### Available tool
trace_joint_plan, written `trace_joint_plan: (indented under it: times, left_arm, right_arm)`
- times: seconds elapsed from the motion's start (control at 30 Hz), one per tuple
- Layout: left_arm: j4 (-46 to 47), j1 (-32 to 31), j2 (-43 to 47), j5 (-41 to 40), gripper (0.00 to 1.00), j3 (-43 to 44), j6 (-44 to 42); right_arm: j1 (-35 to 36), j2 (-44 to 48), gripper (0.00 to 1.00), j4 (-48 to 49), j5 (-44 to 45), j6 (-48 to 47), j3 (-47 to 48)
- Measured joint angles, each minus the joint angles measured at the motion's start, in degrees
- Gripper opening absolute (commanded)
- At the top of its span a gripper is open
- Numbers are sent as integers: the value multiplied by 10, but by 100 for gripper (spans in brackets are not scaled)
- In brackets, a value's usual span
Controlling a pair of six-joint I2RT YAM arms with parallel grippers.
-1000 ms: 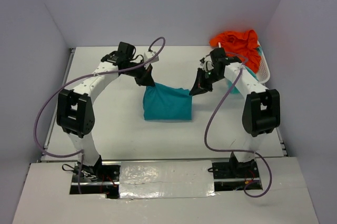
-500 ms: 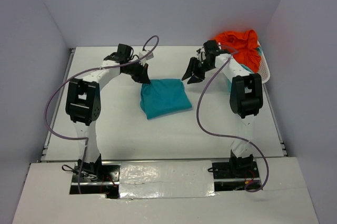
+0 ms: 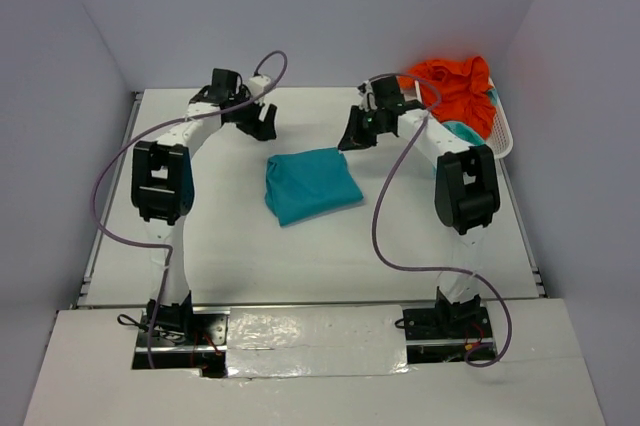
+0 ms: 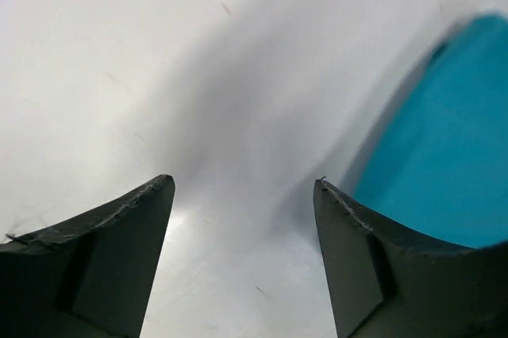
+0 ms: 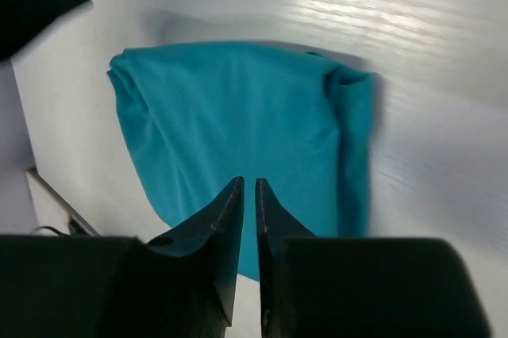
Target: Fold and stack the t-shirts
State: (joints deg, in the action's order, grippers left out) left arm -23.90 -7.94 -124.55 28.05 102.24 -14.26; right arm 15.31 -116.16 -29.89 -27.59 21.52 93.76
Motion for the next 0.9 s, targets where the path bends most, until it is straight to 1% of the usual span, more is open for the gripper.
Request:
trace_joint_plan:
  times: [0.03,0.07,0.13,0.17,0.23,0.3,0.33,0.43,0.5,0.57,0.63,0.7,0.73,0.77,0.8,0.87,0.9]
  left_arm:
    - [1,1,-6,-10,78,25,2]
    - [2,1,-8,-17,62,49,6]
    - [3,1,3,-22,45,66,11]
    - [3,0,16,-19,33,60,9]
    - [-10,-8,48,-10,21,30,8]
    - [-21,-24,80,2,21,-15,7]
    - [-22,-34,91,8,22,-39,7]
    - [-25,-67,96,19,25,-102,13]
    - [-31,-84,74,18,25,-116,26]
    - [-27,-88,45,3,25,-116,41]
    - [-21,-81,20,-17,26,-115,58]
    - [-10,-64,10,-16,29,-109,83]
    - [-4,-55,10,-28,33,-104,87]
    - [3,-47,9,-38,35,-99,88]
    - [10,-41,9,-47,41,-95,90]
    - [19,-27,9,-65,49,-86,98]
    - [22,-22,9,-71,56,-81,100]
  right_arm:
    - [10,0,5,10,0,2,-2]
    - [21,-2,1,21,-1,8,-2]
    - [38,-9,0,39,-5,18,0]
    - [43,-15,0,46,-7,26,4]
    - [48,-31,0,66,-9,42,10]
    - [46,-48,0,75,-6,57,11]
    - [45,-58,0,76,-4,63,11]
    - [40,-85,0,75,5,77,11]
    - [39,-98,0,75,15,84,12]
    - [36,-107,0,75,27,96,12]
    - [33,-109,0,76,42,107,10]
    - [27,-109,0,79,59,120,7]
    - [23,-109,0,83,65,125,3]
    - [19,-109,0,85,73,131,-2]
    - [16,-109,0,87,80,135,-11]
    - [9,-108,0,95,76,147,-28]
    - [7,-106,0,103,75,151,-32]
